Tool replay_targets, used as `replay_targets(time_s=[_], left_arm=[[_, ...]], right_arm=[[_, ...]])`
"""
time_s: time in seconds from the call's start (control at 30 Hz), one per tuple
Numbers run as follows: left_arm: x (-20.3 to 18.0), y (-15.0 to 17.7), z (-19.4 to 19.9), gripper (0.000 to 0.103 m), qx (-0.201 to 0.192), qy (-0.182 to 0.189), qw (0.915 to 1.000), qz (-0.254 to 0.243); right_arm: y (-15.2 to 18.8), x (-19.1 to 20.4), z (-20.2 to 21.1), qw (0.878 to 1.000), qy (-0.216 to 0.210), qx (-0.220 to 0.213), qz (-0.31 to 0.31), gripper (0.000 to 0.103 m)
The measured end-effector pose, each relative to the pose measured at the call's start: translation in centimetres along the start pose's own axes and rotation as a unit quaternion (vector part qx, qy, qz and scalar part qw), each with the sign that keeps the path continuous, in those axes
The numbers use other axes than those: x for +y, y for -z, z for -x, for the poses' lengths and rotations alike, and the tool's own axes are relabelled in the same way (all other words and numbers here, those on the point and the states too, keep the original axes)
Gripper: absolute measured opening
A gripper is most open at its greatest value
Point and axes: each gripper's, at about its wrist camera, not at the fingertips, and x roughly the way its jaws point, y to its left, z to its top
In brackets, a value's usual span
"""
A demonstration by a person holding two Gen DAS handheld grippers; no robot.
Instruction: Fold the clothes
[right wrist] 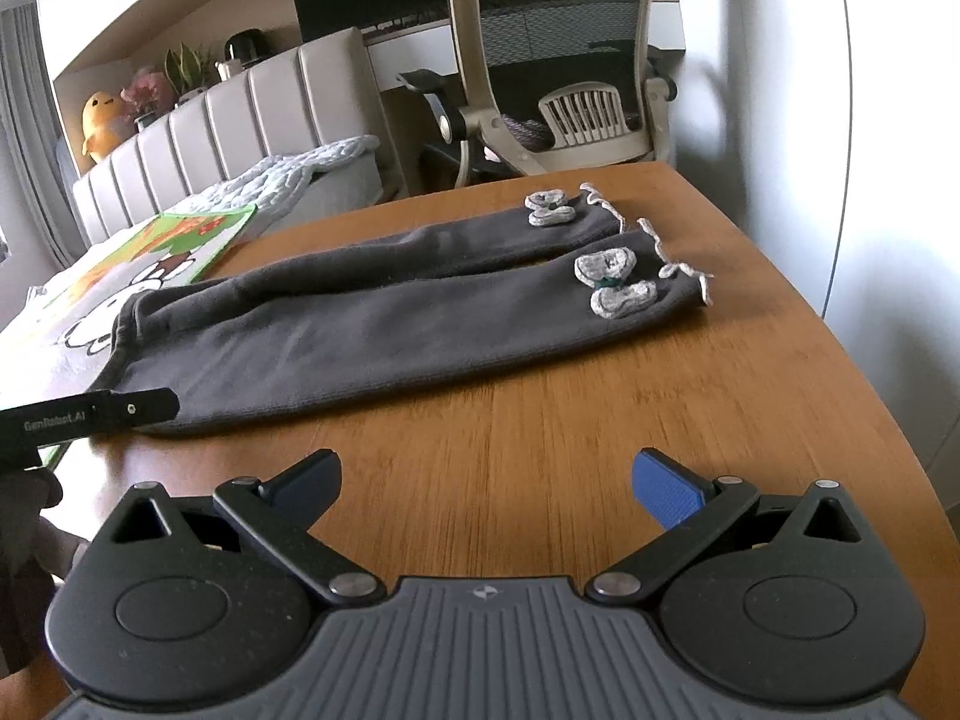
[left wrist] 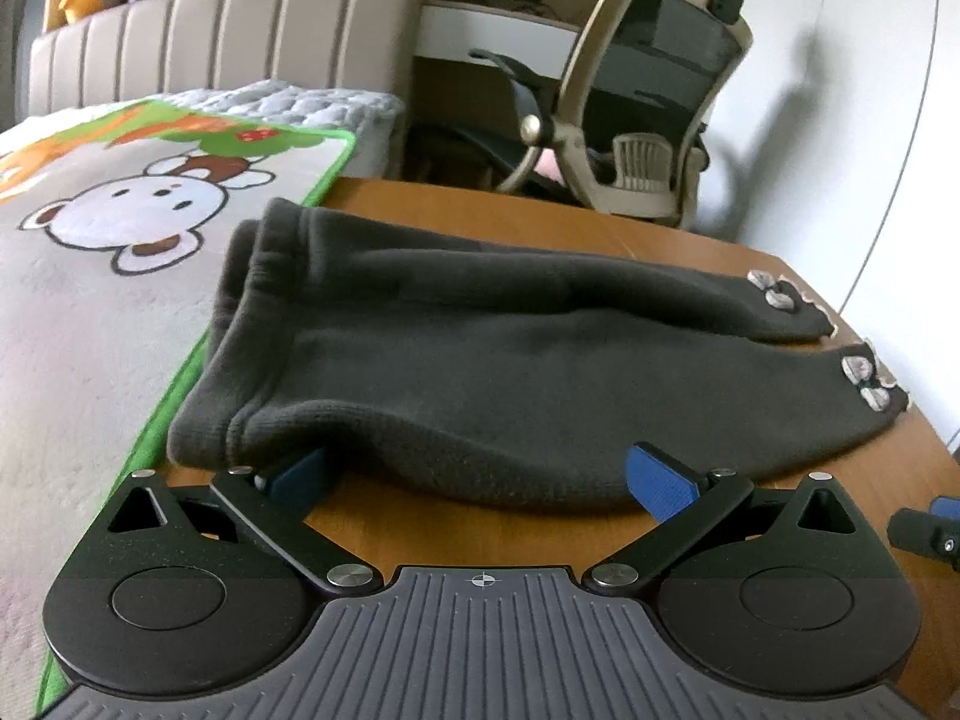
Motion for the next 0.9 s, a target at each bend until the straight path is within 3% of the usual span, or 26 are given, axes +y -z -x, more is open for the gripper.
replay_targets(time_s=[0.23,0.5,0.9], left_arm=[[-1.4,3.3,4.0,0.103,0.006,-0.035,0.9993,-0.007],[-2.1,4.6,5.9,0.103,0.014,-0.076,0.9969,-0.011],[-2.3,4.6,5.6,0.103,0.018,-0.083,0.9962,-0.02]], right_arm=[[0.8,2.9,-0.1,0.994,0.048,0.036,0.093,0.103],[1.0,2.7,0.1,0.995,0.047,0.036,0.086,0.103],[1.0,2.7,0.0,0.995,0.046,0.035,0.085,0.103]])
